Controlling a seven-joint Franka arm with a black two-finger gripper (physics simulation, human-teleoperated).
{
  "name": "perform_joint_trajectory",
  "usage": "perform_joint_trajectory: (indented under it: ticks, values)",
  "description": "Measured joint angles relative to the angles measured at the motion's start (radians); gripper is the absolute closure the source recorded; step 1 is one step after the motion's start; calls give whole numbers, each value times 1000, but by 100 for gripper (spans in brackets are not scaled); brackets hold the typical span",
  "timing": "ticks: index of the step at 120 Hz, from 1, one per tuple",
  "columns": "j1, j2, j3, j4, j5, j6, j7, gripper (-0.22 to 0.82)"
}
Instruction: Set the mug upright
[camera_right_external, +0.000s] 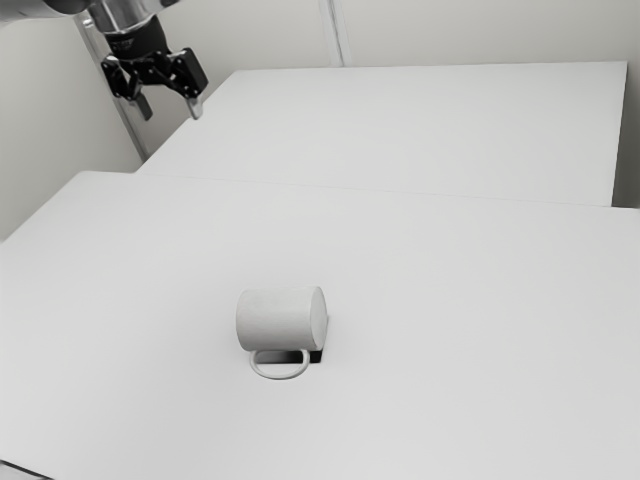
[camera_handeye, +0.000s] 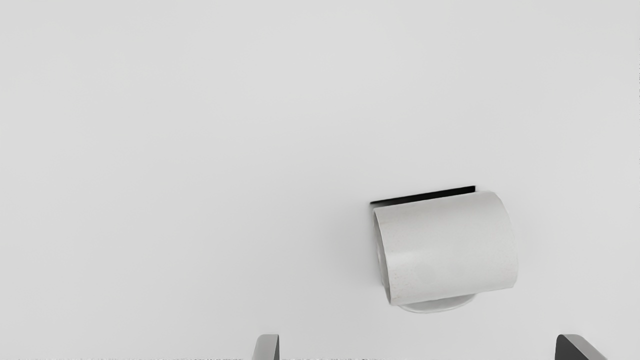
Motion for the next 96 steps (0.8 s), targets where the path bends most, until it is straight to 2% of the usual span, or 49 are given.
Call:
perform_joint_trajectory:
  ticks: [21,28,36,46,56,72,96]
  values:
    - [-13,-5,2,-22,-6,4,20,0]
    - [-20,-48,5,-86,-25,18,25,0]
    - [-37,-191,16,-316,-62,84,30,0]
    - [-5,-372,59,-631,-142,215,37,0]
    - [5,-456,110,-842,-253,354,58,0]
    - [17,-462,171,-1058,-494,576,149,0]
    - [59,-341,214,-1159,-873,773,373,0]
